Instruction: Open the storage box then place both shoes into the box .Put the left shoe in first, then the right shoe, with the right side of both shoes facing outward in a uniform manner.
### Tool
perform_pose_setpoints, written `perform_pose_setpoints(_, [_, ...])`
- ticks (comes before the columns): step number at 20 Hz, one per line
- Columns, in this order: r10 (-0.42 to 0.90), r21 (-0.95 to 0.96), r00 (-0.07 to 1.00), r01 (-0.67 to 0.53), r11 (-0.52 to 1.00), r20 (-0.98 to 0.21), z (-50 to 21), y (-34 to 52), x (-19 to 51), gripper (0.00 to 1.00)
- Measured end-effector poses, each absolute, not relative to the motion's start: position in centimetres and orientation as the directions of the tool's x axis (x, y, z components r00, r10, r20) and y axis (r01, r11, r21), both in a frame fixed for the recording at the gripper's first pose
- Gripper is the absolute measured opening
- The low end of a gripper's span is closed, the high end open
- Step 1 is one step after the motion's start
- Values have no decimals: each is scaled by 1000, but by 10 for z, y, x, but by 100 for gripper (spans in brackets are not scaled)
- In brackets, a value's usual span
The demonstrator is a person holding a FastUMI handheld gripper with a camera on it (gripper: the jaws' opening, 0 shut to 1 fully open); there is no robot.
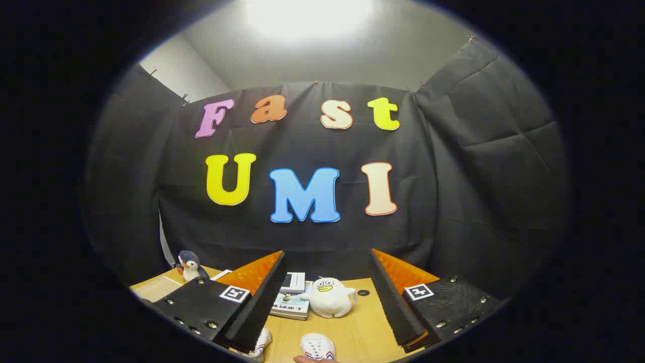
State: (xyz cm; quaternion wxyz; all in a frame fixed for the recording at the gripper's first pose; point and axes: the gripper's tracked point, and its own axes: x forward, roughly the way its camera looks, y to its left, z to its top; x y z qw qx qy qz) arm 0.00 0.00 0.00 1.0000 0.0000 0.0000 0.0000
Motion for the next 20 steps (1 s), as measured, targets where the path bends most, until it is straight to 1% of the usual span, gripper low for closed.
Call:
perform_pose_setpoints(7, [-6, 60, 1000, 6, 998, -16, 5, -3, 9, 96])
perform_pose_setpoints(11, [-26, 32, 1000, 26, 999, -2, 8, -13, 15, 96])
perform_pose_setpoints(14, [-18, 26, 1000, 18, 999, -5, 8, -7, 18, 96])
perform_pose_setpoints(17, [12, 21, 1000, -12, 1000, -25, 3, 6, 23, 96])
perform_pose_setpoints(20, [90, 46, 994, -87, 995, -66, -12, 35, 26, 96])
